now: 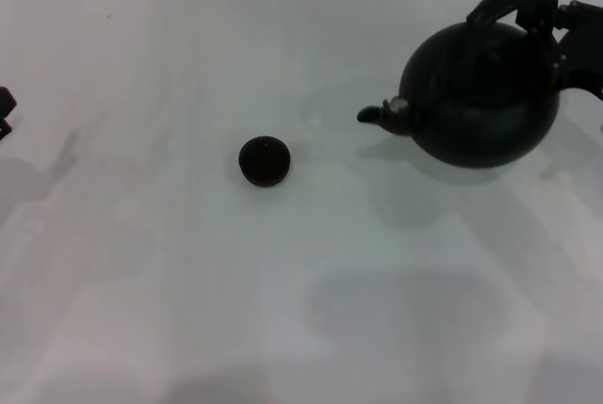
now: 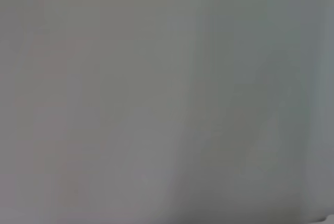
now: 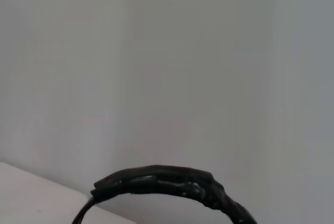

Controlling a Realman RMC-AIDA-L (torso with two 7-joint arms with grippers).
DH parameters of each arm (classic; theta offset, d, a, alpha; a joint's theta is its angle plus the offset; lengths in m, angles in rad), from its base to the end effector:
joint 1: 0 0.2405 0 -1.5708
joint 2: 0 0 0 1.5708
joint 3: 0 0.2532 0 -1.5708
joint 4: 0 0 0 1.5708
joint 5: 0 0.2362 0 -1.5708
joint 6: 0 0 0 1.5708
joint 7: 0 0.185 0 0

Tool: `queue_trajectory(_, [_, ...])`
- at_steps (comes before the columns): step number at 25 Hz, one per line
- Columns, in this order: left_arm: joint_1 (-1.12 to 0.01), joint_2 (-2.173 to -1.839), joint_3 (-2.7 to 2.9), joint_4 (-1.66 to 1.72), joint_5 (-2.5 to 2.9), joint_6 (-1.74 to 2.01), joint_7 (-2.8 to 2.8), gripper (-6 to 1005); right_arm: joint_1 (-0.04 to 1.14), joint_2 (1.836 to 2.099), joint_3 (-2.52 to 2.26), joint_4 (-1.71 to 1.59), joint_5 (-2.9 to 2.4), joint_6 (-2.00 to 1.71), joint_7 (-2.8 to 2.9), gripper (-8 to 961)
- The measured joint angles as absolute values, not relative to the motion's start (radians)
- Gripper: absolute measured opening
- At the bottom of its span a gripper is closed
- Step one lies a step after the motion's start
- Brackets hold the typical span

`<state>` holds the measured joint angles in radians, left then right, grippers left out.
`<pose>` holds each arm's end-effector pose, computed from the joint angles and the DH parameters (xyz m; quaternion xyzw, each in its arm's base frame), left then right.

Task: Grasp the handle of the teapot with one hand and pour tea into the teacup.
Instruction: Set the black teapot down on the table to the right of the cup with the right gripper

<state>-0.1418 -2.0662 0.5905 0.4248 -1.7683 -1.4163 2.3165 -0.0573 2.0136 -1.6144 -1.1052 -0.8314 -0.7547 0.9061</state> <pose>-0.3939 0.2864 0.0283 -0.7714 -0.2623 -0.3200 0.4834 0.2838 0.3497 -0.0058 -0.8323 0.1853 0.2582 0.4541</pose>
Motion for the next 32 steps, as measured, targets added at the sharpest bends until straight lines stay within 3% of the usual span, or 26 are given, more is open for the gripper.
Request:
queue_trajectory(12, [-0.166, -2.066, 0.59, 0.425, -1.754, -1.392, 2.316, 862, -0.084, 2.009, -1.59, -1.02, -0.849, -0.893, 0.762, 117])
queue_trajectory(32, [-0.173, -2.066, 0.591, 0.425, -1.749, -1.388, 2.319, 862, 0.001, 2.016, -1.533, -0.858, -0.838, -0.946, 0.631, 117])
